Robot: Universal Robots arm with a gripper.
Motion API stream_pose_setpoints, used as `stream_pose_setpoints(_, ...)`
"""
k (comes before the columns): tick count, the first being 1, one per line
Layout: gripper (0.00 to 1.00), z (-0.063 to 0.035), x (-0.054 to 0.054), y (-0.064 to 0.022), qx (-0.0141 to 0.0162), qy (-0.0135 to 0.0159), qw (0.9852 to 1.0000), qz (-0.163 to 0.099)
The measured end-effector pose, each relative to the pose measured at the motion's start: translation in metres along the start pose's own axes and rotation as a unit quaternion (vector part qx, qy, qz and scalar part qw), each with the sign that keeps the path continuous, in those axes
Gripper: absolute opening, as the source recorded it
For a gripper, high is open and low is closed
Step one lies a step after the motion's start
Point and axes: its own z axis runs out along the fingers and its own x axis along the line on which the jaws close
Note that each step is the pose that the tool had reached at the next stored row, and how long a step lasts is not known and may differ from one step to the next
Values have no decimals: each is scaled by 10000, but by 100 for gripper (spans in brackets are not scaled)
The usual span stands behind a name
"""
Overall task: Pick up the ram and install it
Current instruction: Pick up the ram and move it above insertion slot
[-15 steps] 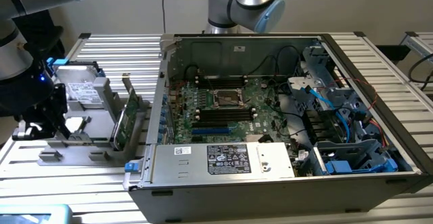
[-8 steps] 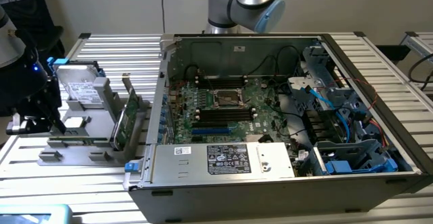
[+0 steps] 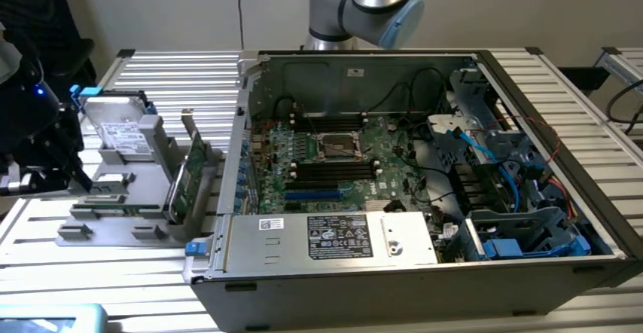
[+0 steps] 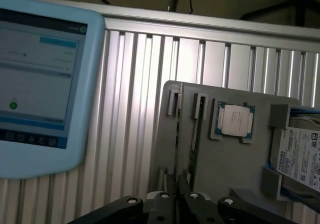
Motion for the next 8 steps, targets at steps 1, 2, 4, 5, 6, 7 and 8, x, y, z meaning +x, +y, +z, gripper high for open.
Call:
stream_pose_setpoints(1,14,-19,11,-6,2,-36,10000,-8)
stream_pose_setpoints(2,14,-35,19,-13,4,-66,10000,-13)
stream_pose_setpoints(4,14,-68,35,-29,8,-123,9999,-22)
stream_pose_setpoints(5,14,-87,44,-37,10,-150,9999,-26)
stream_pose_setpoints(6,14,-106,54,-45,11,-174,9998,-32)
stream_pose_setpoints(7,14,-127,62,-54,12,-191,9998,-38)
stream_pose_setpoints(8,14,-148,70,-68,11,-192,9998,-42)
